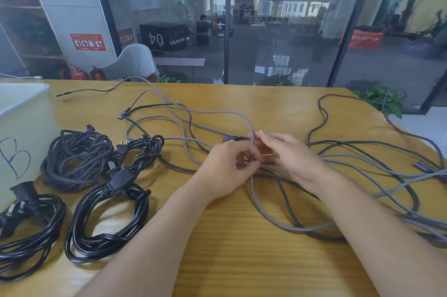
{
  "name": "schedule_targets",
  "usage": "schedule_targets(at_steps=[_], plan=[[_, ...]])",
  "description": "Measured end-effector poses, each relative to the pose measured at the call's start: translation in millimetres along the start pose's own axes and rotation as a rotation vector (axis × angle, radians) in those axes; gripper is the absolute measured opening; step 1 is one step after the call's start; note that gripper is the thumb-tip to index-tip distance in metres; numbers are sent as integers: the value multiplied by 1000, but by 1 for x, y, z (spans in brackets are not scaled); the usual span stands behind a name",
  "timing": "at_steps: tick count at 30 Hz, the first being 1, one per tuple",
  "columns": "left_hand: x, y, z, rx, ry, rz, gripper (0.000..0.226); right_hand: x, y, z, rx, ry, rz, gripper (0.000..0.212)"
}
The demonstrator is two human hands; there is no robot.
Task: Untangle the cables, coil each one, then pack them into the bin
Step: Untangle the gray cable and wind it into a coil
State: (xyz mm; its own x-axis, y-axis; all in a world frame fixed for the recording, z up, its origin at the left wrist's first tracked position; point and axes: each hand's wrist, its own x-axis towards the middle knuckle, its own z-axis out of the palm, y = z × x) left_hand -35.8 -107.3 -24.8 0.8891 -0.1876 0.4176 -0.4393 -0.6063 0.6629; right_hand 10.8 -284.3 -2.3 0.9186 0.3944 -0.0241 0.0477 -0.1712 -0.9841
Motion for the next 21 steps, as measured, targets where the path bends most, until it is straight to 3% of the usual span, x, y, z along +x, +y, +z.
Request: schedule_targets(at_steps=[5,8,10,15,19,21], plan=[[-1,3,6,-138,-135,15,10,6,2,-1,173,138,-3,22],[0,6,4,-297,-57,-57,19,2,-4,0,192,184,-75,19],[3,8,1,-381,82,-151,18,-2,-8,2,160,158,-119,18],[11,4,-23,-558,390,-476,39,-15,-18,3,36,2,-118,10],[10,-1,-33,-716,509,-518,30,-22,-21,5,-120,-296,-33,5],[10,-2,-32,-678,509,-510,24,-22,-20,6,-154,-334,-19,5]])
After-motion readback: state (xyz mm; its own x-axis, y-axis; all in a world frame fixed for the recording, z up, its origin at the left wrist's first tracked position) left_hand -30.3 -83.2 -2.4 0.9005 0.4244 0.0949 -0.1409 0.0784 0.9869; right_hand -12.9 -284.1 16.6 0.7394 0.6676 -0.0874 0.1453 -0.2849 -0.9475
